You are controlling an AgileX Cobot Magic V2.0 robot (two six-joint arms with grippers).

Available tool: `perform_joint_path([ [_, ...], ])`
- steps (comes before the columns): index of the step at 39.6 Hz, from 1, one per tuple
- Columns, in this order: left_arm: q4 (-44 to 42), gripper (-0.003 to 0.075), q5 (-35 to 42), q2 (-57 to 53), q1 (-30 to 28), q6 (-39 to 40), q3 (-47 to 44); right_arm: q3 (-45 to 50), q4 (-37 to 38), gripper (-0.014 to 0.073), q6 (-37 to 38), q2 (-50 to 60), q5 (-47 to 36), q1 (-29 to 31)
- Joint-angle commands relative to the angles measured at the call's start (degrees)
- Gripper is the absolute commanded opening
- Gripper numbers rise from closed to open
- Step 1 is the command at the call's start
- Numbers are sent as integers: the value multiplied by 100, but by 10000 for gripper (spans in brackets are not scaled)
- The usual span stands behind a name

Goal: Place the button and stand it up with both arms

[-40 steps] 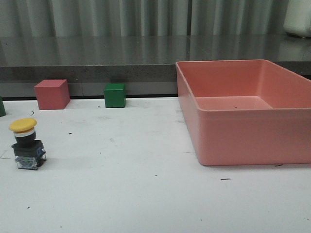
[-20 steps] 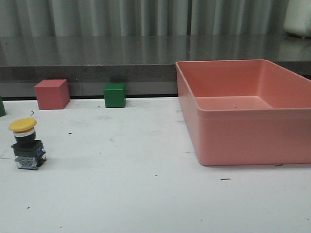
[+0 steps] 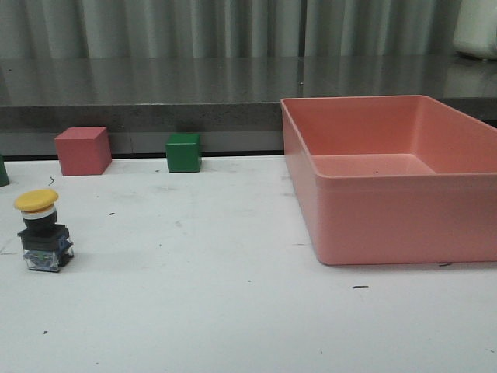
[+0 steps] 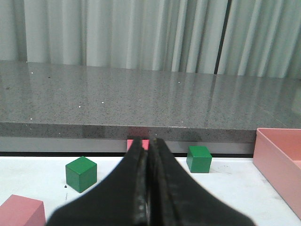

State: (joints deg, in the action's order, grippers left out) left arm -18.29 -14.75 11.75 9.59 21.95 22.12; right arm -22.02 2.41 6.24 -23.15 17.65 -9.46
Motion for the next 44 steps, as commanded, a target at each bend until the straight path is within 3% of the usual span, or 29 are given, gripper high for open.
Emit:
perform_joint_path([
  [1, 10, -20, 474, 57, -3, 44, 218, -149, 79, -69, -63, -23, -476, 39],
  [17, 189, -20, 474, 57, -3, -68, 207, -149, 79, -69, -63, -23, -476, 39],
  [25, 1688, -20, 474, 57, -3, -1720, 176, -149, 79, -69, -63, -23, -476, 39],
  [35, 1688, -20, 474, -198, -63, -1720, -226, -149, 79, -69, -63, -23, -476, 39],
  [44, 1715, -20, 474, -954, -703, -1720, -926, -149, 79, -69, -63, -23, -476, 39],
])
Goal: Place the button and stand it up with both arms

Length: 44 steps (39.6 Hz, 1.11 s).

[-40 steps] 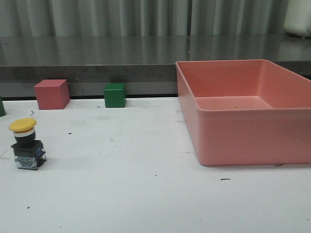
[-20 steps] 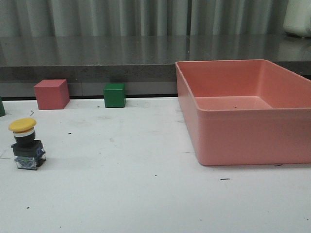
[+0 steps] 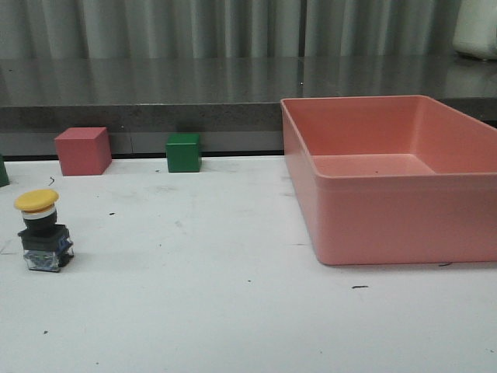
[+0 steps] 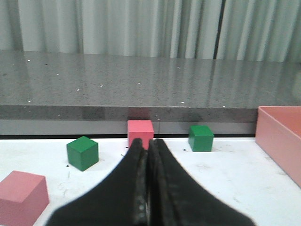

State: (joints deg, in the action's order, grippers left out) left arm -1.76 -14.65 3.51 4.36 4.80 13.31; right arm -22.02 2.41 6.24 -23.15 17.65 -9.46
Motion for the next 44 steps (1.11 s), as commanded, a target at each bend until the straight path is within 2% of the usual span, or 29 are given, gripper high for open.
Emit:
perform_joint_path([
  [1, 78, -20, 464, -217, -258, -6, -110, -149, 79, -69, -63, -23, -476, 39],
  [12, 281, -20, 524, -510, -818, -6, -848, -149, 79, -69, -63, -23, -476, 39],
  [23, 432, -20, 856, -510, -843, -6, -1471, -149, 79, -69, -63, -23, -476, 39],
  [44, 432, -20, 827, -499, -843, -6, -1471, -149, 79, -69, -63, -23, -476, 39],
])
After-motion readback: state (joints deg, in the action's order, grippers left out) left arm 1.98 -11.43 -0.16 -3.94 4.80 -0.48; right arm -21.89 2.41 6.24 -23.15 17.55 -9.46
